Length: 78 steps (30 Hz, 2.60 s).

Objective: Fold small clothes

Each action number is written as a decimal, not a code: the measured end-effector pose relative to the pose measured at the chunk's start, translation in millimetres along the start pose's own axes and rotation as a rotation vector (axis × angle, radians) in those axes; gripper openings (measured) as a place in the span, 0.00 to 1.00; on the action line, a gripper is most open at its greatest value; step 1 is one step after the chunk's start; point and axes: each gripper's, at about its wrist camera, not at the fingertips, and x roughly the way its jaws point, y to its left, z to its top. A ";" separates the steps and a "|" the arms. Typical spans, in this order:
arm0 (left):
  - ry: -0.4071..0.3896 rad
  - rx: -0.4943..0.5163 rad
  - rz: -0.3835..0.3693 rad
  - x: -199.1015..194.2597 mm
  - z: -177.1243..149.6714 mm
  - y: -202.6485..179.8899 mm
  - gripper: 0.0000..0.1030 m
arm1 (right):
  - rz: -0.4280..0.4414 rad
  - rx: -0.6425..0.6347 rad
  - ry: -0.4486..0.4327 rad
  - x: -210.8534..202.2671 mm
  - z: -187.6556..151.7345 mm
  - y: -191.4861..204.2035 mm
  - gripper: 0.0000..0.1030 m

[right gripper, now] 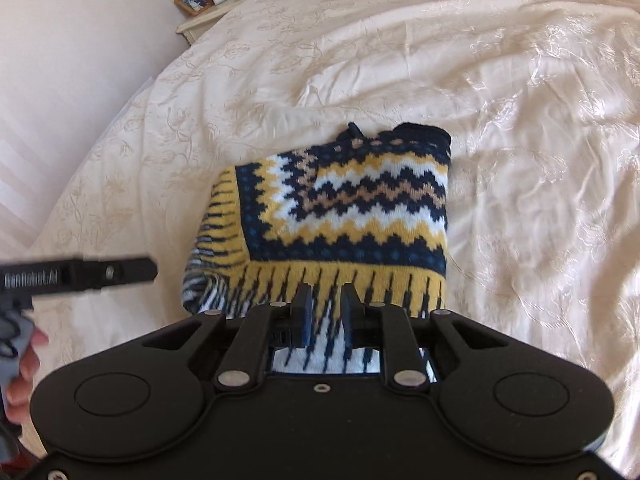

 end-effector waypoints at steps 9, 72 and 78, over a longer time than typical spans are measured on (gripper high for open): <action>0.058 0.096 0.081 61.7 8.9 -30.2 0.82 | 0.101 -0.118 0.132 44.2 -52.5 46.3 0.27; 0.096 0.019 0.030 45.4 -90.3 -17.1 0.72 | 0.076 0.092 0.059 108.0 69.9 -87.2 0.87; 0.117 -0.012 -0.014 70.1 -79.5 -14.1 0.73 | 0.173 0.156 0.071 104.9 60.0 -104.3 0.91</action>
